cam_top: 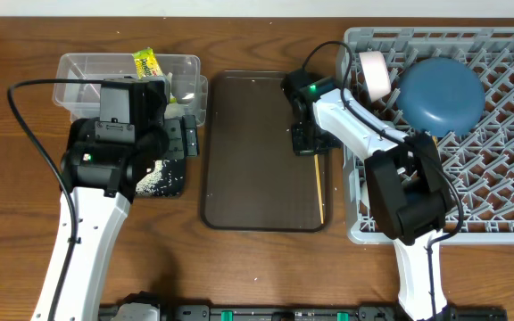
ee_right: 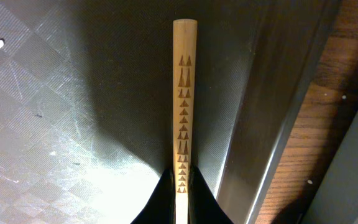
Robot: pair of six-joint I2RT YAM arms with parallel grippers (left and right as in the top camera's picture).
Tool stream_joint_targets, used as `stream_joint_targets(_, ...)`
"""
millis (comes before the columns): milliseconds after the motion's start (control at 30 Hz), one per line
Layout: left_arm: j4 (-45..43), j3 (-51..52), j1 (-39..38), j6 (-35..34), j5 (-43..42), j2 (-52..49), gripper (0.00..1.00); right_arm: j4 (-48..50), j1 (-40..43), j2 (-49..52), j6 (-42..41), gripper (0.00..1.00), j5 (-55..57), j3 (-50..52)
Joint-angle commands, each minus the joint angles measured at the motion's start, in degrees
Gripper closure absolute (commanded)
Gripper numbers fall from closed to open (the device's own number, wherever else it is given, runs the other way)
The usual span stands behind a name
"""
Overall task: Sort waste into correct bins and load items into the dishwasher rack
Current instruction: 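Insert the second chopstick into the rack beside the first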
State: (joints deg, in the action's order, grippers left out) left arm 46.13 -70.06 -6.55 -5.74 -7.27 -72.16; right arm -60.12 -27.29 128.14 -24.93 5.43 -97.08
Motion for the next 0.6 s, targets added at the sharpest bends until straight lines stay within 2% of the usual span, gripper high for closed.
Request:
stream_joint_targets(0,0.11,-1.05,-0.02,0.39,0.7,-0.07,0.1,0.57,-0.59,-0.48,0.13,0.99,-1.27,1.2)
stream_joint_targets(233,0.11,-1.05,-0.02,0.39,0.7,-0.07,0.1,-1.95,-0.15,-2.95,2.1,0.99,-2.82,-1.73)
stream_joint_targets(567,0.11,-1.05,-0.02,0.39,0.7,-0.09,0.1,-8.46,5.73,-20.02,13.25,0.99,-4.79,-11.67)
